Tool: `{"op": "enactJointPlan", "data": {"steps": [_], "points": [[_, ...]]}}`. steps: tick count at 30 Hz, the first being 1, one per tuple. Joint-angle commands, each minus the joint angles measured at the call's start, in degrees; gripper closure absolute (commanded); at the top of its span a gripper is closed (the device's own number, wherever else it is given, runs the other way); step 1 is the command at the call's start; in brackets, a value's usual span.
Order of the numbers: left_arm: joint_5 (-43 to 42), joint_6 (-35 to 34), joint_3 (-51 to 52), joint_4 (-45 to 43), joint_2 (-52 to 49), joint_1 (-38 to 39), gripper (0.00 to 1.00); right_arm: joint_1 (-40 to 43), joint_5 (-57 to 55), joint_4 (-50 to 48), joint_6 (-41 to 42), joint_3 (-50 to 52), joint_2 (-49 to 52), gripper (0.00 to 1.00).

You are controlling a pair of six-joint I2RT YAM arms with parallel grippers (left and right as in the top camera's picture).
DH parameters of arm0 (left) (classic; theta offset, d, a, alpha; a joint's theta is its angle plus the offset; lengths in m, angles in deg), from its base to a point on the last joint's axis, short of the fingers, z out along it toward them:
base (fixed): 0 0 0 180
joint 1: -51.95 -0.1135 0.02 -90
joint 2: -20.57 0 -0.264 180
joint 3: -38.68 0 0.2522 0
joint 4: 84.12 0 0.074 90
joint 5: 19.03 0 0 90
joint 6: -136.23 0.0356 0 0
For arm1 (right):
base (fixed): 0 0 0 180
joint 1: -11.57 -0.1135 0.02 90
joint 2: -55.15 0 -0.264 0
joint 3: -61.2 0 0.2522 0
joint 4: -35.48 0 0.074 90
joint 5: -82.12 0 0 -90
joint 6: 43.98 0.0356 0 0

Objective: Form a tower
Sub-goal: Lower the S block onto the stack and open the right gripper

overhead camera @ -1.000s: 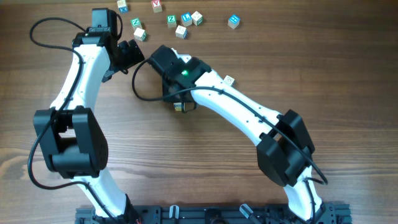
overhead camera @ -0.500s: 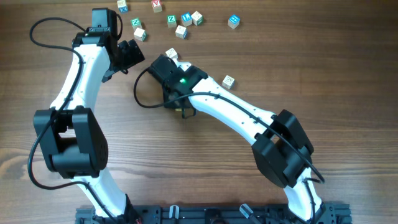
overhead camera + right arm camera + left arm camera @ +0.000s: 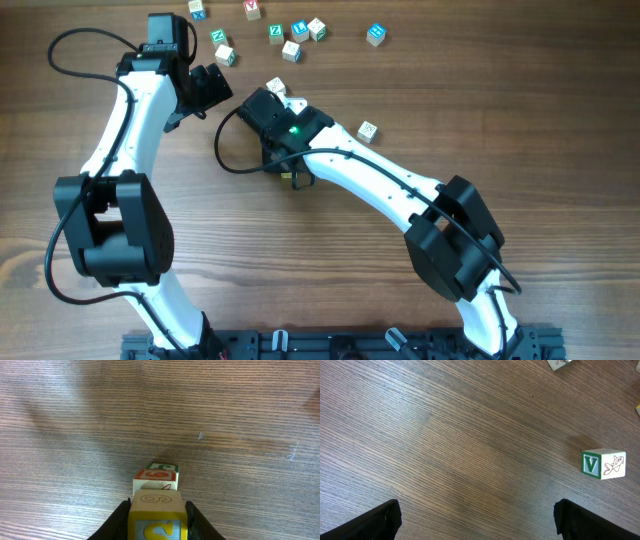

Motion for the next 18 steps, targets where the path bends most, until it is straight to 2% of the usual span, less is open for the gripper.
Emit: {"op": "enactJointPlan", "data": {"steps": [1,12,16,18], "points": [[0.76,-0.52,-0.46,0.0,0.74,-0.31,0.0,0.09,-1.22,-0.2,-4.02,-0.98,1.31,0.88],[0.76,-0.55,-0.46,0.0,0.74,-0.31,0.0,0.09,-1.25,-0.57,-4.44,-0.98,1.31,0.77],[0.74,-0.52,-0.46,0.0,0.74,-0.31,0.0,0.09,-1.22,-0.74,-4.44,-0.98,1.31,0.76],[0.74,-0.52,-0.46,0.0,0.74,-0.31,0.0,0.09,-1.22,-0.74,-4.44,-0.98,1.31,0.71]]}}
